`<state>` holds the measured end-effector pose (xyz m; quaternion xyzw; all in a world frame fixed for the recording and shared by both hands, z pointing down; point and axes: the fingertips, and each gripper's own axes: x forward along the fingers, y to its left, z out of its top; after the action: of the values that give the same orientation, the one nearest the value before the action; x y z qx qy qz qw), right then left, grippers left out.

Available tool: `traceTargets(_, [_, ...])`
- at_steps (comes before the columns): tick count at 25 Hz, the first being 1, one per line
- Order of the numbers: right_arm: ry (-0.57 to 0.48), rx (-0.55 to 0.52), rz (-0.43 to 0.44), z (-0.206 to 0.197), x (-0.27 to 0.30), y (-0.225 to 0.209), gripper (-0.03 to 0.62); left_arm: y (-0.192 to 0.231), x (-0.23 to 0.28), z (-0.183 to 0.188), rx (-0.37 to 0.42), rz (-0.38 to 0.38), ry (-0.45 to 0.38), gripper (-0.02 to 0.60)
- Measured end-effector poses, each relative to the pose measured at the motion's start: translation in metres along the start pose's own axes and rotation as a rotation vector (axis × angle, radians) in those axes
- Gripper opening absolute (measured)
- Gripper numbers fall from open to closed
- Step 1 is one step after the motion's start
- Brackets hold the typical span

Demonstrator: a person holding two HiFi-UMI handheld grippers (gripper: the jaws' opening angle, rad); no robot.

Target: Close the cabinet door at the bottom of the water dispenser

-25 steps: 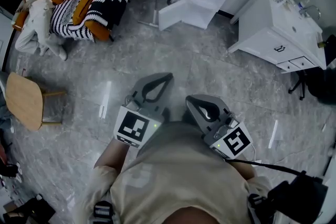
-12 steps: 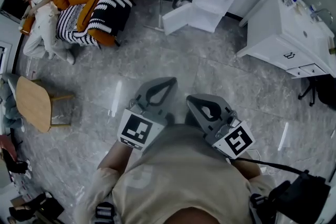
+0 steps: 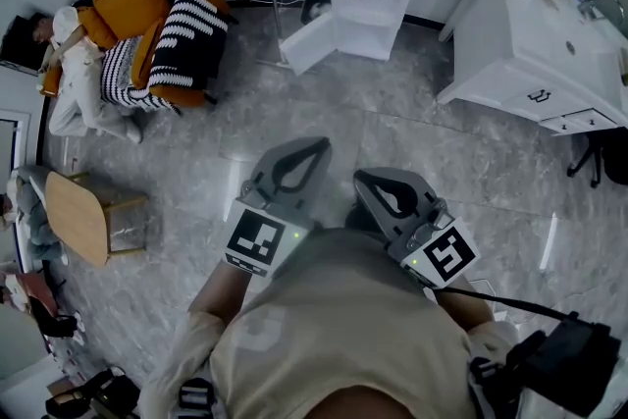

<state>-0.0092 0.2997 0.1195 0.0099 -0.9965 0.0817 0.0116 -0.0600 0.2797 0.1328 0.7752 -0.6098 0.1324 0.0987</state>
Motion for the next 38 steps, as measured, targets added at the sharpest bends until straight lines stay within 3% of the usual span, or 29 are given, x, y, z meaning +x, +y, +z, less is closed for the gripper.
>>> traceTargets(10, [-0.013, 0.021, 0.028, 0.005, -0.02, -0.07, 0.011, -0.003, 0.064, 0.023, 0.05, 0.028, 0.019, -0.009])
traceTargets(19, [0.015, 0.026, 0.028, 0.007, 0.01, -0.099, 0.011, 0.034, 0.087, 0.025, 0.032, 0.031, 0.006, -0.009])
traceTargets(24, [0.027, 0.012, -0.008, 0.003, 0.045, -0.109, 0.011, 0.07, 0.091, 0.02, 0.043, 0.002, -0.012, -0.009])
traceTargets(38, [0.059, 0.112, -0.07, 0.01, 0.177, -0.136, 0.011, 0.204, 0.089, 0.027, 0.02, -0.071, -0.038, -0.009])
